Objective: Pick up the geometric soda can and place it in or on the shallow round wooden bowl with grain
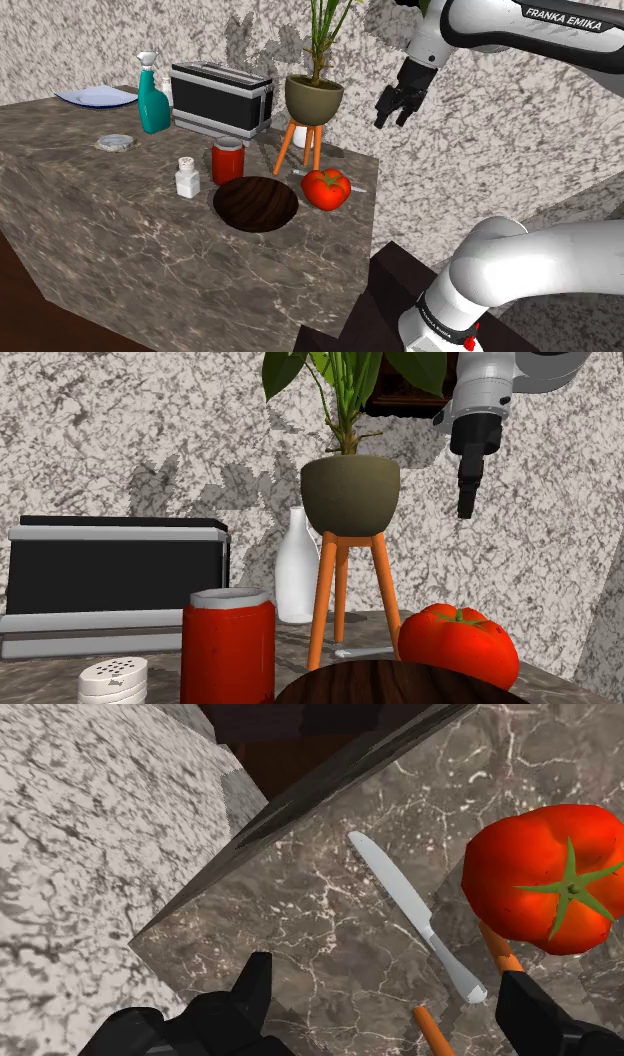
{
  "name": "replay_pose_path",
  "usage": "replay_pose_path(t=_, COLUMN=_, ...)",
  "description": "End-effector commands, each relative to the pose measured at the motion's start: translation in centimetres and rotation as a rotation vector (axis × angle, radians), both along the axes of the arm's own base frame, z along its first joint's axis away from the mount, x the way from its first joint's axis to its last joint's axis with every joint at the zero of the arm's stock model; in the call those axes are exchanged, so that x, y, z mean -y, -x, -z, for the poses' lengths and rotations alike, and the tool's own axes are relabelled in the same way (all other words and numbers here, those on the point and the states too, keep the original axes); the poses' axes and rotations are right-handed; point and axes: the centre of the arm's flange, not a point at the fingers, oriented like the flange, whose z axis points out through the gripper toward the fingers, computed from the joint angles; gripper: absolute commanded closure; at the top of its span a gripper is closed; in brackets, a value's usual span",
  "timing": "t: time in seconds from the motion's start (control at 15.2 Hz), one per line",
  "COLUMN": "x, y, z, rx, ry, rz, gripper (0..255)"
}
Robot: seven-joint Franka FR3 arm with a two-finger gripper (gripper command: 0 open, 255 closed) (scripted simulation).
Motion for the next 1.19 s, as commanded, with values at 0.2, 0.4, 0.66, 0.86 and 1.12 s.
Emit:
replay_pose_path(t=0.2, x=-3.3, y=-2.2, z=0.7, rx=-0.014, ry=-0.002, rz=0.01, gripper=0)
replay_pose_path(t=0.4, x=-6.6, y=-4.5, z=1.5, rx=-0.027, ry=-0.004, rz=0.019, gripper=0)
replay_pose_path(t=0.66, x=-11.0, y=-7.5, z=2.5, rx=-0.046, ry=-0.007, rz=0.032, gripper=0)
replay_pose_path(t=0.86, x=-14.2, y=-9.8, z=3.4, rx=-0.059, ry=-0.01, rz=0.042, gripper=0)
replay_pose_path(t=1.12, x=-18.5, y=-12.9, z=4.5, rx=-0.078, ry=-0.013, rz=0.054, gripper=0)
